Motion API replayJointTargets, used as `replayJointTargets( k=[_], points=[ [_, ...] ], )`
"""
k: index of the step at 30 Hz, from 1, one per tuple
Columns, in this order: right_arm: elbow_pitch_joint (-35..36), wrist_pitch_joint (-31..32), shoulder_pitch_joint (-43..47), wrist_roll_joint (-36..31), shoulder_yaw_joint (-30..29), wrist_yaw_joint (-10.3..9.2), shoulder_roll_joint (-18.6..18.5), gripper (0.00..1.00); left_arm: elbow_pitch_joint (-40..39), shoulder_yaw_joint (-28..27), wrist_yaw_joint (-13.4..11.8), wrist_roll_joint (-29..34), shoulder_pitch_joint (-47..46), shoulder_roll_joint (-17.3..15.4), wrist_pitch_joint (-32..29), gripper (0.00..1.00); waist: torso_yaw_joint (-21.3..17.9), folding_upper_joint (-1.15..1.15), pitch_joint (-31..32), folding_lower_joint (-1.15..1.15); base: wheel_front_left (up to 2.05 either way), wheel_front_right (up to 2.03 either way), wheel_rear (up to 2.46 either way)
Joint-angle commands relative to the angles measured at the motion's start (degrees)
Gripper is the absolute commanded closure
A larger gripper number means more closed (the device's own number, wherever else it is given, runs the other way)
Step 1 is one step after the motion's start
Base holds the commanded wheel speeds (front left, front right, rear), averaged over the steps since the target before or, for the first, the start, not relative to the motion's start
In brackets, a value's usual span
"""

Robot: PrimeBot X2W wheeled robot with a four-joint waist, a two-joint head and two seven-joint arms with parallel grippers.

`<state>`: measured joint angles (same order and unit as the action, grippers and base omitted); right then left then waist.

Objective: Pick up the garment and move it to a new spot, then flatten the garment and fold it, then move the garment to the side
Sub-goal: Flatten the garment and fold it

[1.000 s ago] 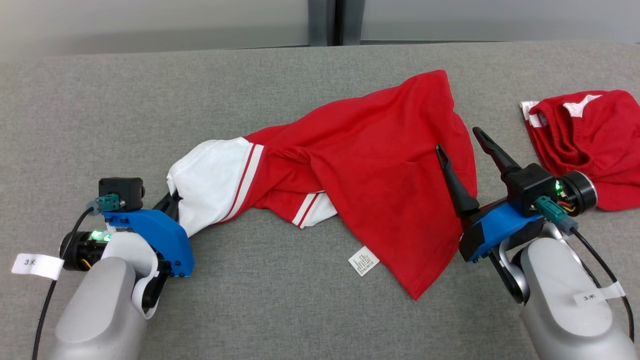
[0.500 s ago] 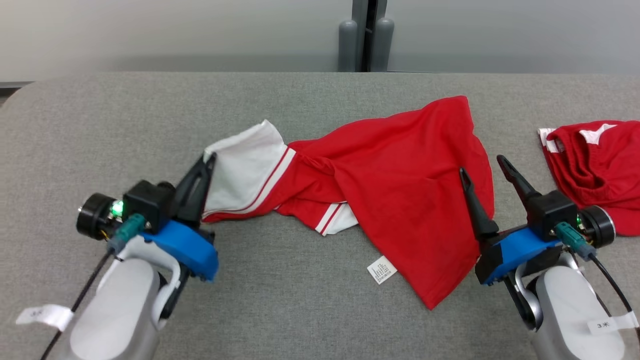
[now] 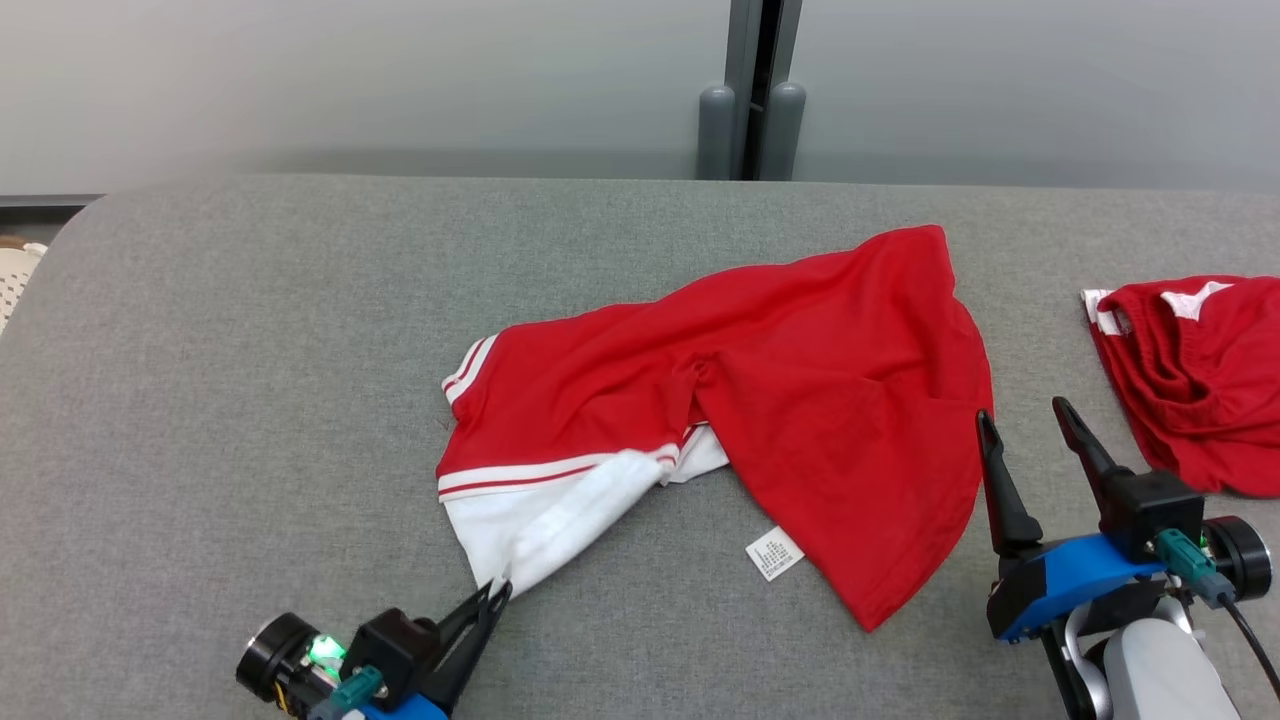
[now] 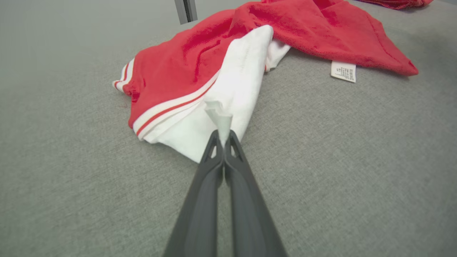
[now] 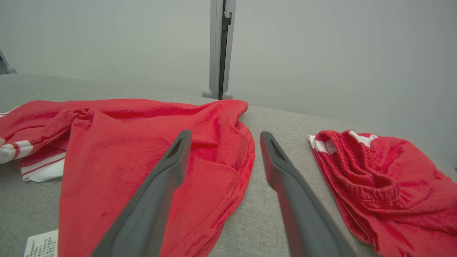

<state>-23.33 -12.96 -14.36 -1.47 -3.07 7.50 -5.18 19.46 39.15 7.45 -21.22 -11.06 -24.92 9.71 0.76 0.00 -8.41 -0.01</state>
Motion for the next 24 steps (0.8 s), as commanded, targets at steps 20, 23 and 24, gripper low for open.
replayJointTargets(
  k=[20,23,24],
  points=[
    [2.81,-1.39,6.24,2.19,-1.0,-0.01,2.3,0.0,-3.34,-6.49,-4.14,-7.13,2.25,2.31,5.24,0.0,-0.31,0.0,3.68,0.01,0.0,0.0,0.0],
    [2.51,-1.52,6.41,2.93,0.04,-0.01,2.29,0.0,-2.66,-9.38,-6.09,-9.04,2.67,4.71,5.48,0.0,-0.45,0.0,4.18,0.01,0.0,0.0,0.0],
    [2.43,-1.6,6.54,3.26,0.36,-0.01,2.29,0.0,-2.37,-10.43,-6.57,-9.62,2.86,5.43,5.47,0.0,-0.52,0.0,4.36,0.01,0.0,0.0,0.0]
  ],
)
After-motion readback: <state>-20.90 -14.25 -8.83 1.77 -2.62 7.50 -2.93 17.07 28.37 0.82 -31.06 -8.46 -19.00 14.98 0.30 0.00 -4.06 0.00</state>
